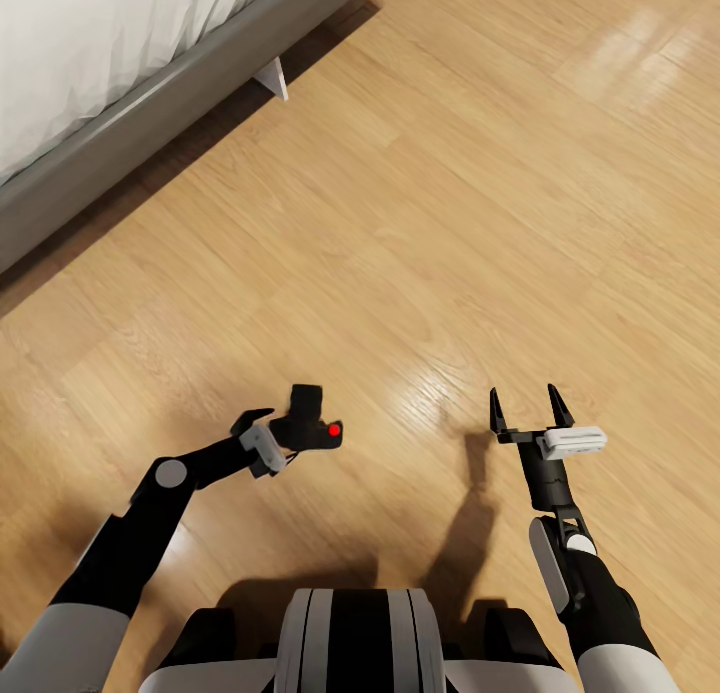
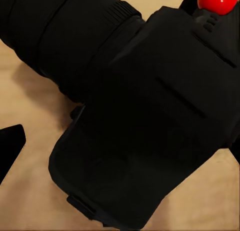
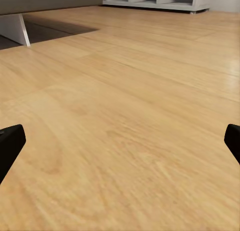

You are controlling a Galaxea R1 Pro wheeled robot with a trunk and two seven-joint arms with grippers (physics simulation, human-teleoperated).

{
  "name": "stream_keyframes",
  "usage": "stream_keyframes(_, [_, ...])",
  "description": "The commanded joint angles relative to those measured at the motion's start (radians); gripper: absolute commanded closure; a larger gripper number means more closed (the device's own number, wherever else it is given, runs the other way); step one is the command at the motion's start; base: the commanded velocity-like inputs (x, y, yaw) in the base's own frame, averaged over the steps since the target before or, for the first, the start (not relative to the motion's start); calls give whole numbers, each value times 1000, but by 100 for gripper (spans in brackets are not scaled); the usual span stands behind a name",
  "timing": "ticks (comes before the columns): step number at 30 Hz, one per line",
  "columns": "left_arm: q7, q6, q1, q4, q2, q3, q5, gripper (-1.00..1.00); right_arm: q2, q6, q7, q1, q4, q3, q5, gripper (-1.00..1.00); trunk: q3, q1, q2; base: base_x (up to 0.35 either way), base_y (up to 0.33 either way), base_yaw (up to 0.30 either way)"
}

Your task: Attach the digital camera to the camera tripod in the bedroom.

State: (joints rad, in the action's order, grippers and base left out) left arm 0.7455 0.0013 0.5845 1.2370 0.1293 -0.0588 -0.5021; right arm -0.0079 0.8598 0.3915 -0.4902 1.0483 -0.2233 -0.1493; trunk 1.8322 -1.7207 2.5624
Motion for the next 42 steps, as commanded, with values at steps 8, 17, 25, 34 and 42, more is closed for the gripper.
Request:
stream_keyframes(8, [0, 0, 15, -28, -27, -1, -7, -100, 0, 1, 10, -1, -1, -1, -10, -100, 0, 0, 0, 0, 0, 0])
stream_keyframes(17, [0, 0, 34, -47, -41, -1, -7, -100, 0, 1, 10, 0, -1, -1, -10, -100, 0, 0, 0, 0, 0, 0])
stream_keyframes(25, [-1, 0, 56, -63, -47, -1, -7, -100, 0, 1, 10, -1, -1, -1, -10, -100, 0, 0, 0, 0, 0, 0])
stream_keyframes(34, [-1, 0, 64, -84, -59, -1, -7, 100, 0, 1, 10, 0, -1, -1, -10, -100, 0, 0, 0, 0, 0, 0])
stream_keyframes(42, [-1, 0, 65, -88, -63, -1, -7, 100, 0, 1, 11, -1, -1, -1, -10, -100, 0, 0, 0, 0, 0, 0])
